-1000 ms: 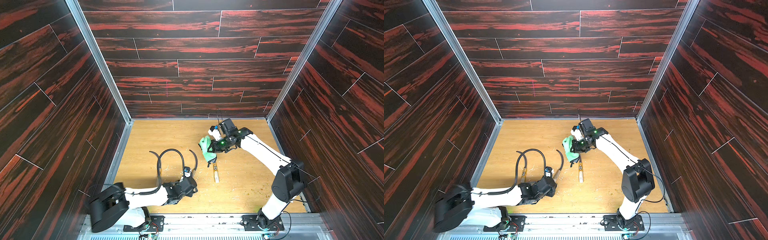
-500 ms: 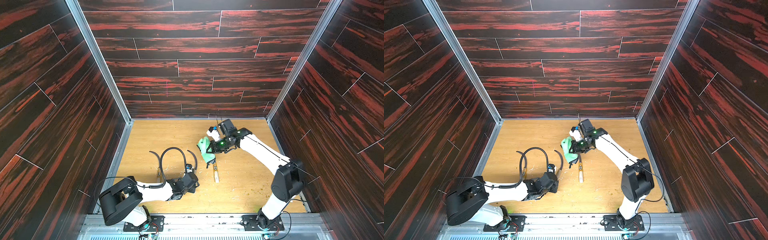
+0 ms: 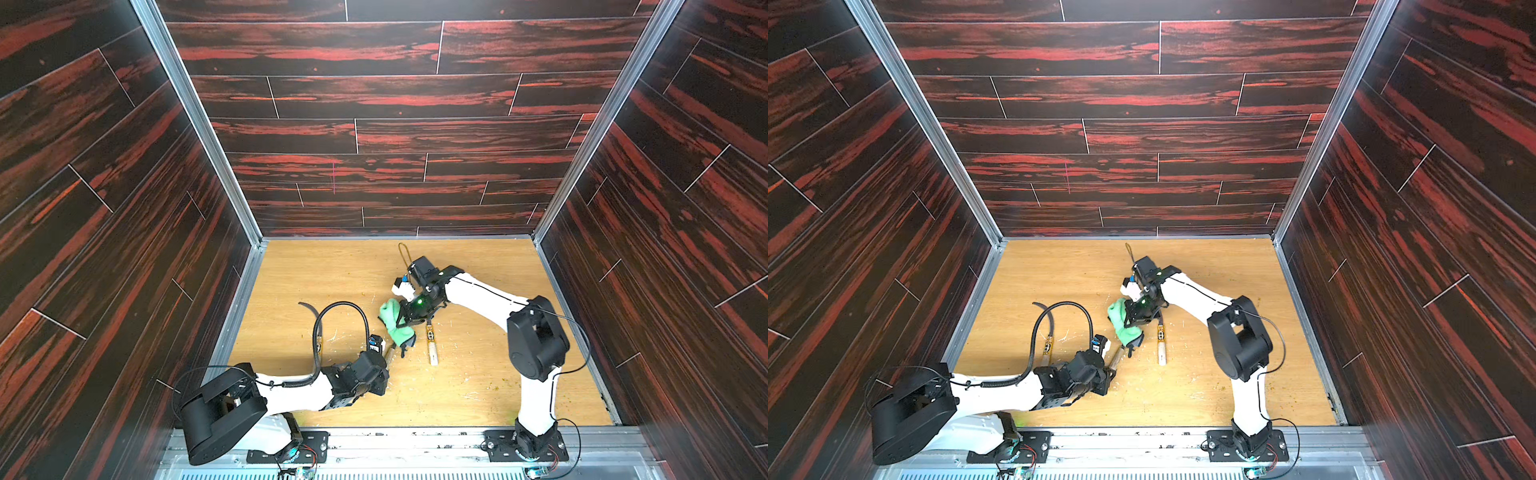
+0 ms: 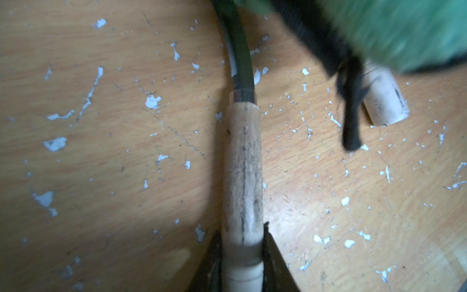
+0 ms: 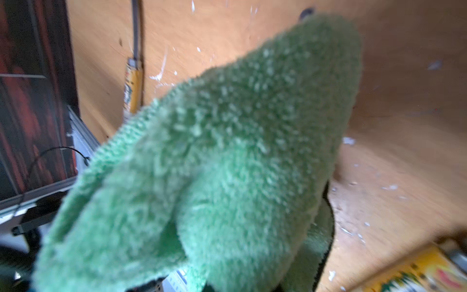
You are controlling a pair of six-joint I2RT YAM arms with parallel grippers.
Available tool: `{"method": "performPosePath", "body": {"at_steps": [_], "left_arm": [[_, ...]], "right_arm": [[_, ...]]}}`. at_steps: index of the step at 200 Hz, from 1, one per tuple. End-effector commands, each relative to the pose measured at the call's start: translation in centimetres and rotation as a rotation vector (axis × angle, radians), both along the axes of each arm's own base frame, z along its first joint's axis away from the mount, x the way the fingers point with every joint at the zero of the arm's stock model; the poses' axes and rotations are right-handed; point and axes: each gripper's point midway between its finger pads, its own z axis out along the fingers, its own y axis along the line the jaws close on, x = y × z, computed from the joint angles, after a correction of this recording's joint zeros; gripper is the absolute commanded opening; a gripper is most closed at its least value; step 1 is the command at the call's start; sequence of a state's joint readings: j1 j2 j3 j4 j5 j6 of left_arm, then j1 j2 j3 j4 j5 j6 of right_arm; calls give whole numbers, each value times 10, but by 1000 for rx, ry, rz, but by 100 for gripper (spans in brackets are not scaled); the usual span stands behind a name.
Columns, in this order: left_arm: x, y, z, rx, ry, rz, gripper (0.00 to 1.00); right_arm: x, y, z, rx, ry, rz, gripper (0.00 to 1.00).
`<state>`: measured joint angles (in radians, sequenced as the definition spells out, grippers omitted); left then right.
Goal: Wipe small sickles with rags
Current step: Pick up the small sickle from the center of the board, then wipe the small sickle.
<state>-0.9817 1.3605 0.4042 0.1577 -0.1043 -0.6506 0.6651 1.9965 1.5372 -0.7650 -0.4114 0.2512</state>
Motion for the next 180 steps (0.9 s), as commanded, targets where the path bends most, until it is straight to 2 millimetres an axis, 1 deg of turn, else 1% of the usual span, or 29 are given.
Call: {"method": "performPosePath", "body": {"at_steps": [1, 18, 41, 53, 67, 94, 148, 164, 180], "left_arm": [[-23, 11, -26, 77, 107, -42, 19], [-24, 10, -27, 75, 105, -43, 19], [-25, 10, -27, 71, 105, -42, 18], [-26, 11, -28, 71, 106, -39, 18], [-27, 11, -29, 68, 108, -33, 18], [-30, 14, -32, 70, 117, -20, 18], [-34, 16, -36, 83, 117, -9, 17], [-34, 16, -37, 82, 118, -6, 17], [-35, 15, -37, 82, 117, -5, 17]], "right_arm": [[-7, -1, -28, -56, 78, 4, 0], [-9, -3, -45, -83, 105, 1, 0], [-6, -8, -69, -136, 130, -11, 0], [2, -12, -79, -149, 138, -34, 0], [17, -17, -84, -144, 141, -78, 0], [49, -25, -85, -125, 138, -148, 0], [104, -26, -77, -92, 116, -206, 0], [122, -24, -68, -54, 99, -223, 0], [140, -21, -50, -7, 71, -238, 0]]}}
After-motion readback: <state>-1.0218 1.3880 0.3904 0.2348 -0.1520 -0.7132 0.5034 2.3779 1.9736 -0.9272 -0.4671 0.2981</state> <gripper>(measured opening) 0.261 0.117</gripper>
